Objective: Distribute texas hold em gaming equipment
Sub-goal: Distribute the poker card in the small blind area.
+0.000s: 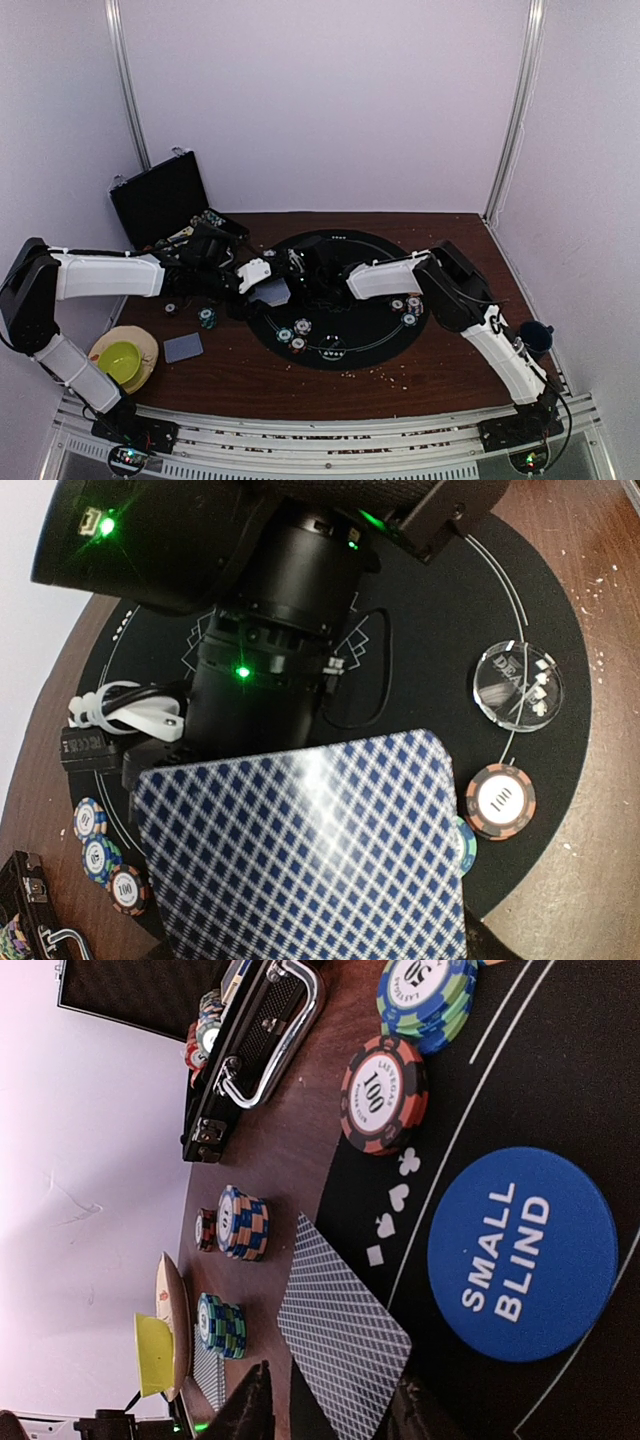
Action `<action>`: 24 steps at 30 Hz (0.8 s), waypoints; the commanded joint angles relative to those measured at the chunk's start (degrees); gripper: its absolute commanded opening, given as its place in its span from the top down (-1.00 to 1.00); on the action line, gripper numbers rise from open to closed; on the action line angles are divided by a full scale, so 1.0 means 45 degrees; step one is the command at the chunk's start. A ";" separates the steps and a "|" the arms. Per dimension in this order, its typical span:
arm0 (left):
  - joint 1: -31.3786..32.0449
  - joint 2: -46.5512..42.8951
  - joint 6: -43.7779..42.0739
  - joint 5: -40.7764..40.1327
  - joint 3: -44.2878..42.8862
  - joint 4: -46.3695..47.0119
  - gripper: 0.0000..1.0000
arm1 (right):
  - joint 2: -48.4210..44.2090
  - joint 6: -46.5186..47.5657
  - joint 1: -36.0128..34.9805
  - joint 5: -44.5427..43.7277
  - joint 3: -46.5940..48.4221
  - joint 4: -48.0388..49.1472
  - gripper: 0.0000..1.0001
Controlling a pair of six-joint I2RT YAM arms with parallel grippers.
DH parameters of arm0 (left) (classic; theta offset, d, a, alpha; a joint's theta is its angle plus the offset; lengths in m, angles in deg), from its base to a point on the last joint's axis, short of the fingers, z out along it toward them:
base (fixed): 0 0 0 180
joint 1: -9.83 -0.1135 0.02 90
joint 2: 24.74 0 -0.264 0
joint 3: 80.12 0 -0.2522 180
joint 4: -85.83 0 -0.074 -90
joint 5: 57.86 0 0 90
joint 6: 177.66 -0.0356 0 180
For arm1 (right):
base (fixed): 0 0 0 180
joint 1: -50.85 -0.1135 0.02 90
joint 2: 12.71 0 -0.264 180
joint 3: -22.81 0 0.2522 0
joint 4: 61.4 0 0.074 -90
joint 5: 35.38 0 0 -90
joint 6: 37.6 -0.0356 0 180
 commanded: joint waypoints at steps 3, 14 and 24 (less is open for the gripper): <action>-0.0092 0.0095 0.0124 0.0240 -0.0142 0.0560 -0.01 | -0.0643 0.1394 -0.0134 -0.1407 0.0056 -0.2261 0.13; -0.0084 0.0076 0.0119 0.0269 -0.0144 0.0560 -0.01 | -0.0670 0.2548 -0.0281 -0.2368 0.0827 -0.4560 -0.06; -0.0090 0.0095 0.0122 0.0262 -0.0135 0.0560 -0.01 | -0.0331 0.3434 -0.0439 -0.3768 0.2247 -0.6592 -0.14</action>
